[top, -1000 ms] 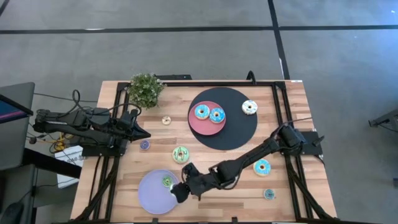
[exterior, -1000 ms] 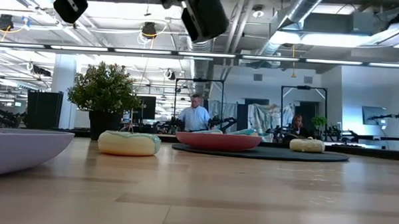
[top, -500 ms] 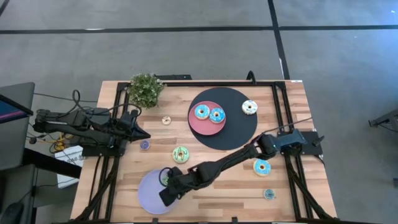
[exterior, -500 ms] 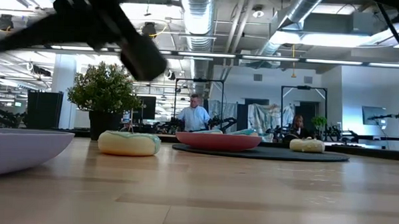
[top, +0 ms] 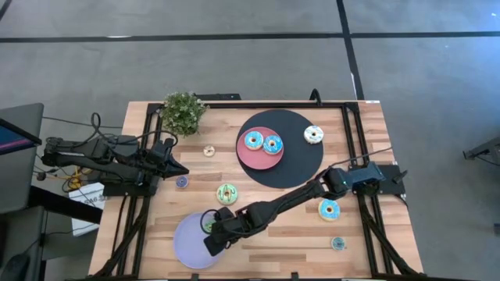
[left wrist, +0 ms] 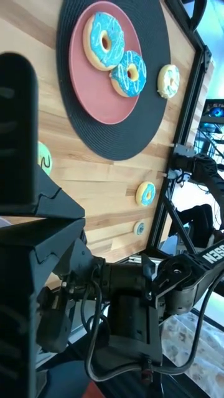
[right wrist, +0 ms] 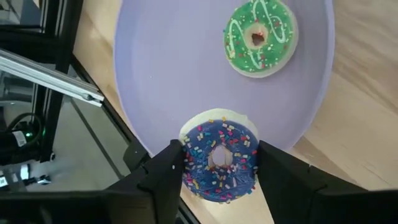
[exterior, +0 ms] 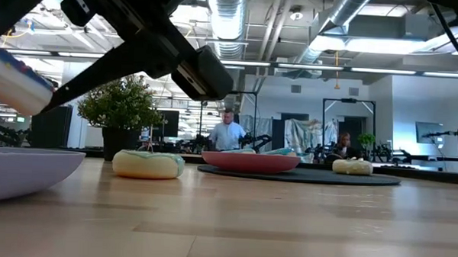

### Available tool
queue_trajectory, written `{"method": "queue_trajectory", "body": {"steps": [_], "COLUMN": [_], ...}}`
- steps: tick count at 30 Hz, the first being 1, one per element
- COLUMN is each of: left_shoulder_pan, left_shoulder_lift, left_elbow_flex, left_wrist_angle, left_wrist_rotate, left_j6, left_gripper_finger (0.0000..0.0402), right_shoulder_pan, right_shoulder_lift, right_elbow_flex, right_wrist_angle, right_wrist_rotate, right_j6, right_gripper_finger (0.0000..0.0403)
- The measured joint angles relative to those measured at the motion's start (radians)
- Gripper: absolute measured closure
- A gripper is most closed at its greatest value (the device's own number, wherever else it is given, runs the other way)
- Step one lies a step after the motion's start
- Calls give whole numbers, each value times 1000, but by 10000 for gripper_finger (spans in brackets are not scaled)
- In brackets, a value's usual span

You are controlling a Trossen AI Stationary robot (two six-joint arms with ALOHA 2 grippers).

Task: Pick & Place donuts
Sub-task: Put the small dark blue donut on the purple plate, then put the big light blue donut on the pink plate

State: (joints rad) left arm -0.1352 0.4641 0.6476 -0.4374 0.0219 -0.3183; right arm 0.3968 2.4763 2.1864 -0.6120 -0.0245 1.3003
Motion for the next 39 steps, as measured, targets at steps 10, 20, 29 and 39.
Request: {"method": "queue_trajectory", "body": {"steps": [10,20,29,39], "left_shoulder_pan": [0,0,0,0], "left_shoulder_lift": [0,0,0,0], "left_elbow_flex": [0,0,0,0], "left_wrist_angle": [0,1,1,1], "left_wrist_rotate": [-1,-2,-2,-2], "left_j6": [23,23,23,23], "left_gripper_finger": [401,401,402,402], "right_shoulder_pan": [-7,-7,-7,-23], "right_shoulder_lift": [0,0,0,-2], "right_elbow_flex": [0,-1,-2,-2], "right_wrist_angle": [0,22,22,5], "right_wrist_rotate": [-4,-3,5,-43], "right_j6": [-28,-44,-55,-84], "right_gripper_finger": [182,179,162,158]}}
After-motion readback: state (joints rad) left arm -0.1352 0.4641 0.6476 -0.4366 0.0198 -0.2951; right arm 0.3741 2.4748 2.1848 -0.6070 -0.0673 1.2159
